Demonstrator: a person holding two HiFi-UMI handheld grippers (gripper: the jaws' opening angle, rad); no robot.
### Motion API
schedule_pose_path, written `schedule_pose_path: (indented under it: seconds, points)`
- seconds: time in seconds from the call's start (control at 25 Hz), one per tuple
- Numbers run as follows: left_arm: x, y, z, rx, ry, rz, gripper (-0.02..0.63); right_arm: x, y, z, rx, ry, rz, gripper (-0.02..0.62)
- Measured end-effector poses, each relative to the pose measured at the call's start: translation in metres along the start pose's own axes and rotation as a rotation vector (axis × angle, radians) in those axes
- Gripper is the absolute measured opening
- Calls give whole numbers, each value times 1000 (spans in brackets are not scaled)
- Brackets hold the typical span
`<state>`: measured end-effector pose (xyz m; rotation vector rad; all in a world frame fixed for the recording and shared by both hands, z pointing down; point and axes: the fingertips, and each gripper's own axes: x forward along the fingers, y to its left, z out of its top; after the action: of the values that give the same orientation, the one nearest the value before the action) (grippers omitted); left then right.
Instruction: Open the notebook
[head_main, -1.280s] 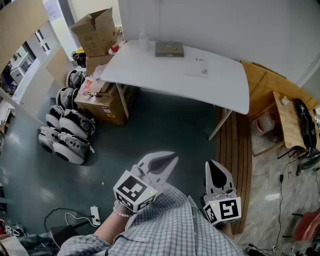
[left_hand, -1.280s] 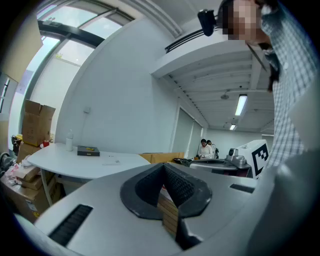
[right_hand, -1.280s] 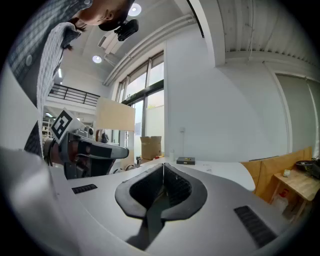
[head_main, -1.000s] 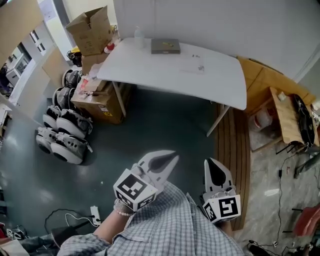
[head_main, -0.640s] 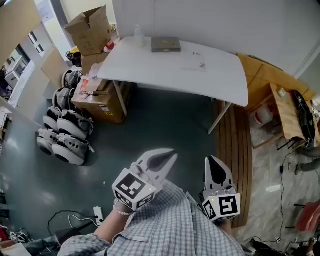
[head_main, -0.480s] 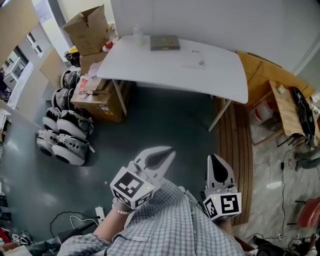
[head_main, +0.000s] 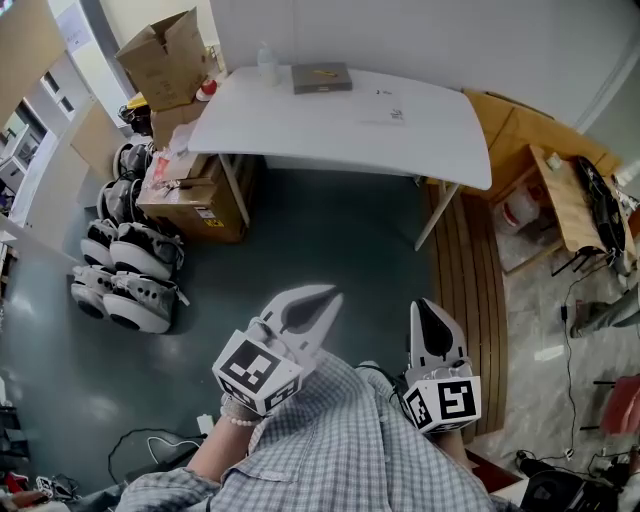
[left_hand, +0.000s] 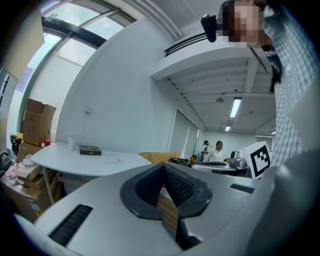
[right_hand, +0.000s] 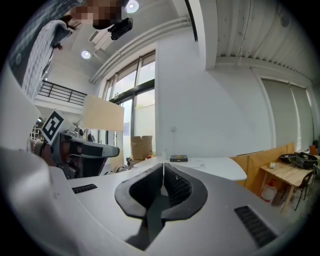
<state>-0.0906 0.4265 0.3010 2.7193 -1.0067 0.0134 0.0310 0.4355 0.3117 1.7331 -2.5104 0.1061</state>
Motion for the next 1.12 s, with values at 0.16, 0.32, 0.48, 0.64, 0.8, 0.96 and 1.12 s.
schedule_pose_path:
  seconds: [0.16, 0.32, 0.48, 0.64, 0.8, 0.96, 1.12]
  points:
    - [-4, -1, -2, -6, -4, -12, 6, -6, 8, -3, -18, 3, -5, 23]
    - [-4, -6, 0, -5, -10, -24, 6, -11, 7, -2, -27, 8, -19, 23]
    - [1, -7, -2, -11, -6, -36, 6, -12, 2, 0, -42, 3, -34, 23]
    - [9, -4, -2, -11, -3, -28, 6, -5, -7, -2, -51, 2, -30, 23]
    - [17, 1, -4, -9, 9, -8, 6, 8, -13, -1, -53, 0, -9, 23]
    - [30, 17, -1, -12, 10, 19, 6, 30, -20, -2, -42, 11, 9, 23]
    - [48, 31, 4, -17, 12, 40, 6, 53, -35, 0, -47, 15, 35, 23]
